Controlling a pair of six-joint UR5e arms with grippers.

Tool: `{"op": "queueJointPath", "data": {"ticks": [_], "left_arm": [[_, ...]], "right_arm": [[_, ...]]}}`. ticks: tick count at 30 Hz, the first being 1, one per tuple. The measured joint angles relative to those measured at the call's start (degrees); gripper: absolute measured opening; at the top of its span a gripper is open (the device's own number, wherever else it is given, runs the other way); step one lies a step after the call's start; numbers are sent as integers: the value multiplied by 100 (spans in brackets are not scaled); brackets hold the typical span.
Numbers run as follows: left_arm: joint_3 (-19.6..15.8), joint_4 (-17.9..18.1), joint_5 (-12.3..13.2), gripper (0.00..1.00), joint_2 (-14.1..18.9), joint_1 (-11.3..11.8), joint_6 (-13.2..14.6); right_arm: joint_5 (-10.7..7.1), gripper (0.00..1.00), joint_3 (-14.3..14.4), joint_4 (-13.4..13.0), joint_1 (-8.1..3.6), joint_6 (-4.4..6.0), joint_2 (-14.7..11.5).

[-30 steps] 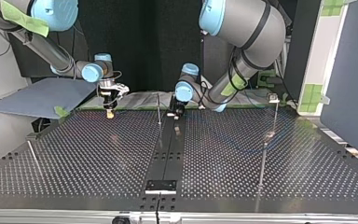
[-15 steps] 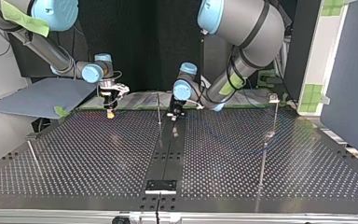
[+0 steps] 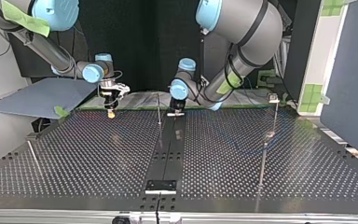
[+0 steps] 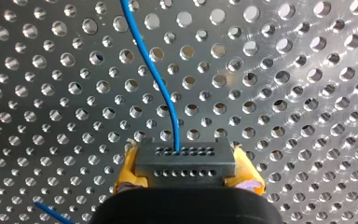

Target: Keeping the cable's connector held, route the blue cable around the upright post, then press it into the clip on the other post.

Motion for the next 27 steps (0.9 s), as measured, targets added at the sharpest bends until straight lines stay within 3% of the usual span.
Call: {"op": "queueJointPath", "data": {"ticks": [15, 27], "left_arm": [[-42, -221, 55, 100, 221, -408, 37], [-102, -240, 96, 100, 279, -557, 45]], "right_arm": [[0, 0, -2, 92, -31, -15, 0], [0, 0, 0, 93, -33, -17, 1]]}}
